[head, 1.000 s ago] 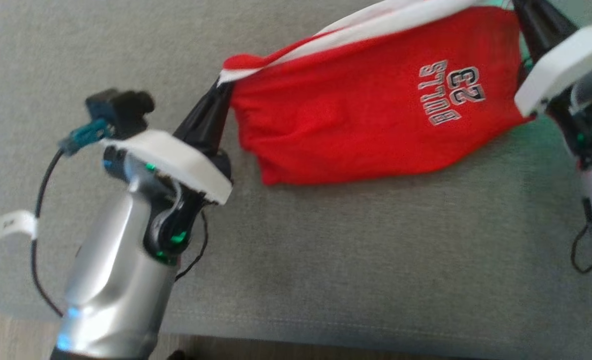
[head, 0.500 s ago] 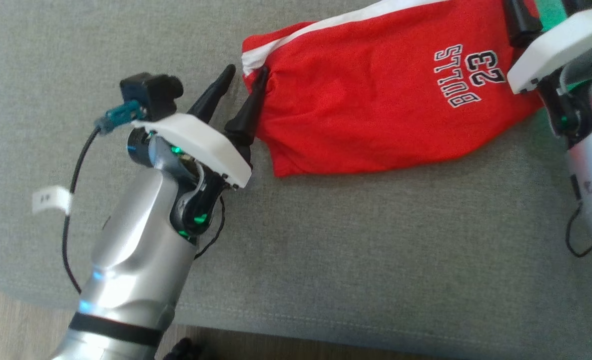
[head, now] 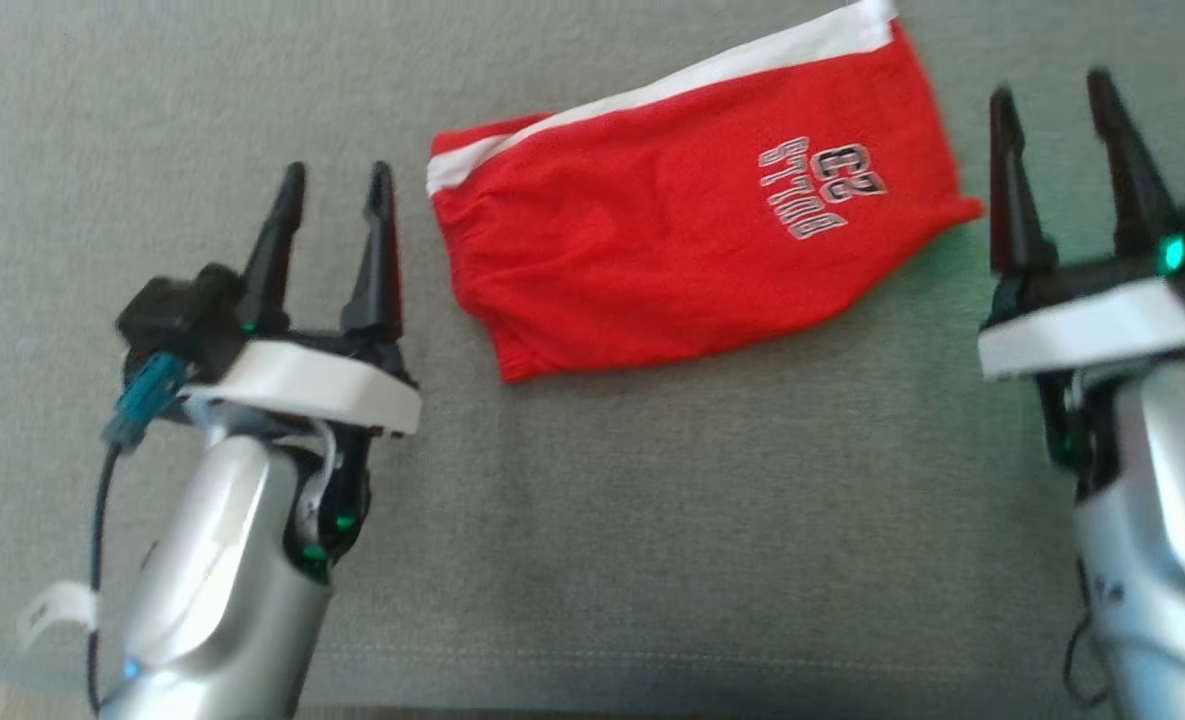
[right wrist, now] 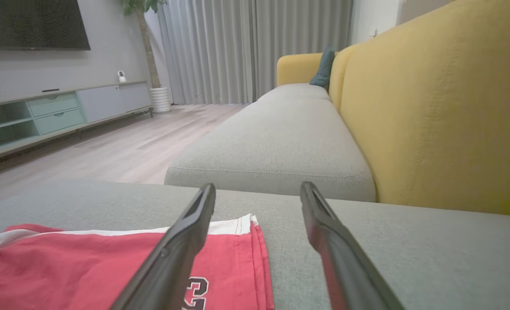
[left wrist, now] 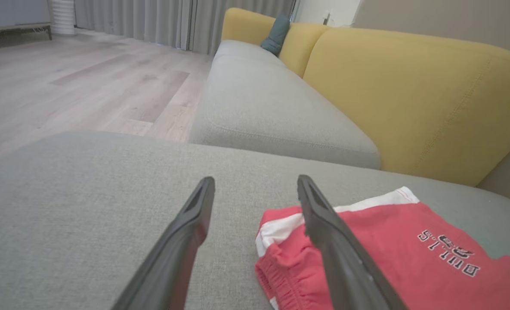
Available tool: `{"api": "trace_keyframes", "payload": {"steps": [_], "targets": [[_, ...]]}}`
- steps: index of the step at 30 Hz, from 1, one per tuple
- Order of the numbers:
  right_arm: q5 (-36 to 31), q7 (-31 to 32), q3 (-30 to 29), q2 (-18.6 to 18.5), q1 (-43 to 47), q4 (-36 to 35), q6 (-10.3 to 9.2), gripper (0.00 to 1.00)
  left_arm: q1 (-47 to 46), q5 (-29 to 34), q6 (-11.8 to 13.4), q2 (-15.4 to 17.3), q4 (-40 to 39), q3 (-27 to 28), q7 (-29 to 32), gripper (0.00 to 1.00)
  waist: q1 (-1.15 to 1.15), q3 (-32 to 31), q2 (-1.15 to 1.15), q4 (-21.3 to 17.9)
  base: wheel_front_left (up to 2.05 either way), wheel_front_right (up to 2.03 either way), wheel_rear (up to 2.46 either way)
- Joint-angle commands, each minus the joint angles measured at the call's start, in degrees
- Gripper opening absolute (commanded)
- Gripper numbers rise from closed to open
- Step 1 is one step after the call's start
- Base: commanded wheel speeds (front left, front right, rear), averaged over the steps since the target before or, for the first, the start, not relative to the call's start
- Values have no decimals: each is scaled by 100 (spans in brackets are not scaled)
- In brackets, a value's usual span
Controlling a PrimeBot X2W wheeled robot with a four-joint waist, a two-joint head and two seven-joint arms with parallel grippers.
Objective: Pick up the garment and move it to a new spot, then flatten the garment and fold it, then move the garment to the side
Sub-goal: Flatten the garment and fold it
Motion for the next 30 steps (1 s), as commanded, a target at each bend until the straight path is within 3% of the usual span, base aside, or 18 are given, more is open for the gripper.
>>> {"api": "trace_keyframes", "payload": {"steps": [1, 7, 13, 30], "targets": [[-54, 39, 19, 109, 190, -365, -5, 100, -4, 89, 35, 162, -280, 260, -63, 100, 0, -220, 0, -168, 0, 0, 0], [-191, 427, -166, 478, 1262, -1421, -5, 100, 634, 464, 70, 299, -695, 477, -68, 100, 0, -581, 0, -425, 0, 0, 0], [-220, 746, -230, 651, 2086, -2042, -5, 100, 1199, 652, 73, 336, -752, 478, -69, 100, 0, -826, 0, -508, 0, 0, 0], [-249, 1095, -389, 750, 2416, -2498, -5, 100, 1339, 791, 44, 275, -785, 581, -70, 100, 0, -834, 0, -464, 0, 0, 0]]}}
